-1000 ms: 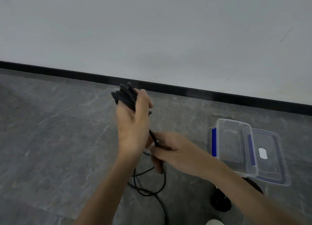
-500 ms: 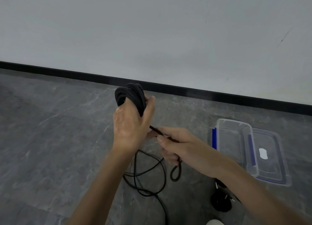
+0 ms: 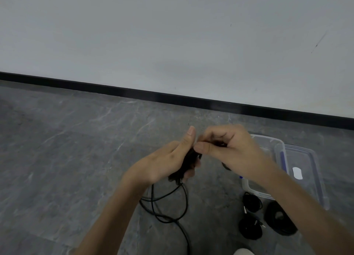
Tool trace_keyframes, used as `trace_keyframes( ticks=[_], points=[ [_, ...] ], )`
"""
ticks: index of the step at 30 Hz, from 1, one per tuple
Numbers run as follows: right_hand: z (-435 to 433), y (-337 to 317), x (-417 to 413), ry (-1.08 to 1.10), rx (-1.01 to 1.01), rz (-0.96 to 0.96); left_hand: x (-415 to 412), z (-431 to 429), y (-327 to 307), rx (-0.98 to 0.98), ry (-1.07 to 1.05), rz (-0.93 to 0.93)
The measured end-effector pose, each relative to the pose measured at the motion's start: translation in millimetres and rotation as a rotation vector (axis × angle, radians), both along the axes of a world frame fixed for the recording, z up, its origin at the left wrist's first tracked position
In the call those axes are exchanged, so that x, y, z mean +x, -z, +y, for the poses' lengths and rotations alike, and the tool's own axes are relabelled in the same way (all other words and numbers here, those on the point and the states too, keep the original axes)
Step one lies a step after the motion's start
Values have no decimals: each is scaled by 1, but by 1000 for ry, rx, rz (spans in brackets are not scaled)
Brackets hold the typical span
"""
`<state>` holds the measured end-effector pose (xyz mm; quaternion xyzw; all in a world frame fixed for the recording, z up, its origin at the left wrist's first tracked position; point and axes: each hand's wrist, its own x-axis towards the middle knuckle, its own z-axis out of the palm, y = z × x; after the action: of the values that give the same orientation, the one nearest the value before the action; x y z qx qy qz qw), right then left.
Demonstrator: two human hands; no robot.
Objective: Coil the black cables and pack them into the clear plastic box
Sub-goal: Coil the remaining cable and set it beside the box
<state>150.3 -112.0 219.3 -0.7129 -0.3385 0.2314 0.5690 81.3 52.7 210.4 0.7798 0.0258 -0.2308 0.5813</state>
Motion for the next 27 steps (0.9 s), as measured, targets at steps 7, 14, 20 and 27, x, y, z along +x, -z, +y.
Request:
trace_keyframes(
  ticks=[7, 14, 20, 27],
  points=[
    [-3, 0, 6, 100, 87, 23, -3, -7, -13, -185, 52, -32],
    [-4, -2, 7, 111, 152, 106, -3, -5, -18, -205, -11, 11],
    [0, -1, 6, 310, 236, 75, -1, -6, -22, -275, -42, 12],
    [-1, 0, 8, 338, 210, 44, -2, -2, -21, -419, -39, 9]
  ],
)
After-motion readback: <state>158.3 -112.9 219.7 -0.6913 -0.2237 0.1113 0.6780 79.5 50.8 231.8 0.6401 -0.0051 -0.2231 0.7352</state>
